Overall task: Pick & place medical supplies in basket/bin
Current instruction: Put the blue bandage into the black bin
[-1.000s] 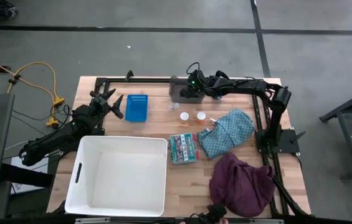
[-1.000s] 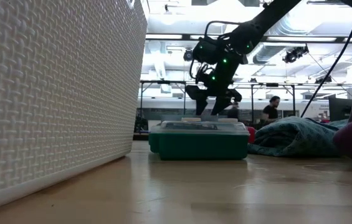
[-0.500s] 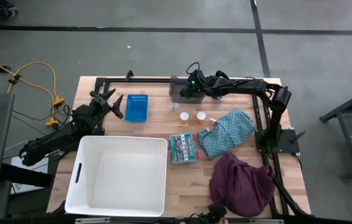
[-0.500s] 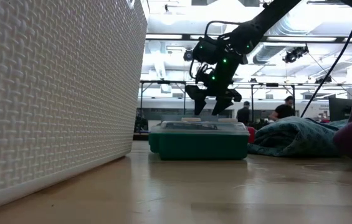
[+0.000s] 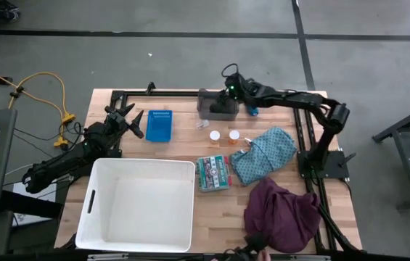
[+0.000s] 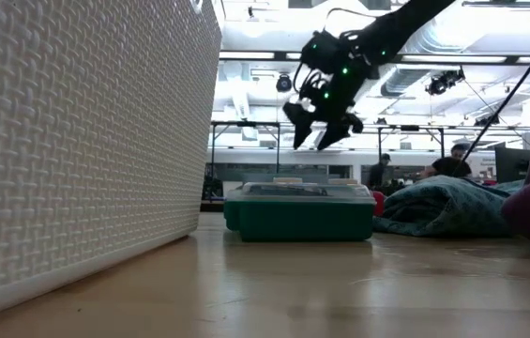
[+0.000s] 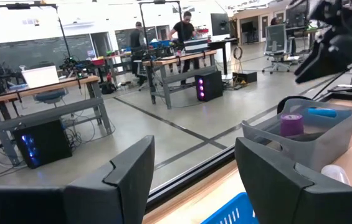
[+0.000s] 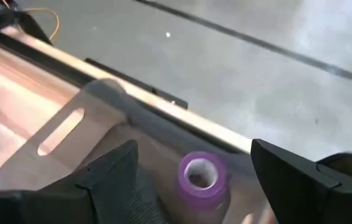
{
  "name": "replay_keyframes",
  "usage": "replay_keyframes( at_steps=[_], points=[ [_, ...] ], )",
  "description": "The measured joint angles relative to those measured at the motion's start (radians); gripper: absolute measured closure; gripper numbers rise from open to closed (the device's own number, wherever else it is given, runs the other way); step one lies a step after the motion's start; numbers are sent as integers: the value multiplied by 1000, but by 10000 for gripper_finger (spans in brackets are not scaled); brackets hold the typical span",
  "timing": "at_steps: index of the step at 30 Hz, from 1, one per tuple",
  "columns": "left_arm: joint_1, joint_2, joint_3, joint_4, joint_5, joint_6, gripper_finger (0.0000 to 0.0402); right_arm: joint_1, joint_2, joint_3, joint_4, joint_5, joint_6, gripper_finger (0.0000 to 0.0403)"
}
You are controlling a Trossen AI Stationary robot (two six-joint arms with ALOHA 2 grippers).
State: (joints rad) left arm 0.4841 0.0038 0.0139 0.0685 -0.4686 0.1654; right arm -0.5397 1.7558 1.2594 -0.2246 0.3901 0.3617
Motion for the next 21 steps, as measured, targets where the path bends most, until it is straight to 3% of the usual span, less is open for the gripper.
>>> replay_keyframes(
  at_steps=[11,21],
  points=[
    [0,0,0,0,0,0,185,-4,-21,0,-32,-21,-60,103],
    [0,0,0,0,0,0,185,-95,-43,0,-202,-266,-77,103]
  ],
)
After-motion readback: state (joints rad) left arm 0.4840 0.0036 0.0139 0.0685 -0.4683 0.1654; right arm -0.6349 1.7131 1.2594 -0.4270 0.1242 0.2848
